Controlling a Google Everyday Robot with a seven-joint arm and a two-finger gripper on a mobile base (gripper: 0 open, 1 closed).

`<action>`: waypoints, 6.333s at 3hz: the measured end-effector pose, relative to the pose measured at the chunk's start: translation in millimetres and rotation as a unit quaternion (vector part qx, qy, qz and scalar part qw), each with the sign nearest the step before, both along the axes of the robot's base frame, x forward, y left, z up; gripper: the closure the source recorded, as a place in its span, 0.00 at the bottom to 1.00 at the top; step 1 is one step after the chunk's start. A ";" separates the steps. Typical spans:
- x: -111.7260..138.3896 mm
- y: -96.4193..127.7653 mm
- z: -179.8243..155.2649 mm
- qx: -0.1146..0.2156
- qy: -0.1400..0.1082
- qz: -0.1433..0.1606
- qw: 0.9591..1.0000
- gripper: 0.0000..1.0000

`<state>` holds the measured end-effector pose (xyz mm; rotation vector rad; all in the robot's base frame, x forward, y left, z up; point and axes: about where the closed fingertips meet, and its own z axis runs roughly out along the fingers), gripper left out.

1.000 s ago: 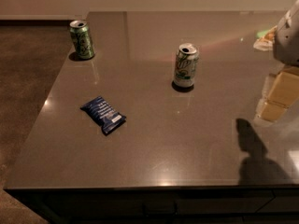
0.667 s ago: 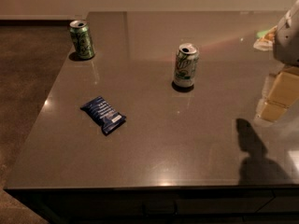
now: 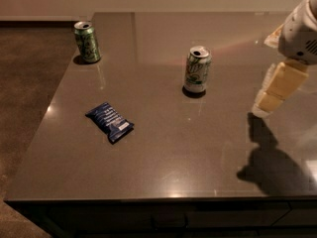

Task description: Move 7up can near green can

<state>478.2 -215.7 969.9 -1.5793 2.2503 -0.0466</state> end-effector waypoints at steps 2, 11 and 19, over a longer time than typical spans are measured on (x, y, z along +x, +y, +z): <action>64.2 -1.3 -7.9 0.052 -0.023 -0.059 0.997 0.00; 157.1 94.0 -57.6 0.197 0.007 -0.043 0.979 0.42; 271.0 261.5 2.3 0.218 -0.017 0.029 0.975 1.00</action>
Offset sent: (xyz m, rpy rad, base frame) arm 0.1007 -0.0047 -0.0127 0.1661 -0.0716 -0.1916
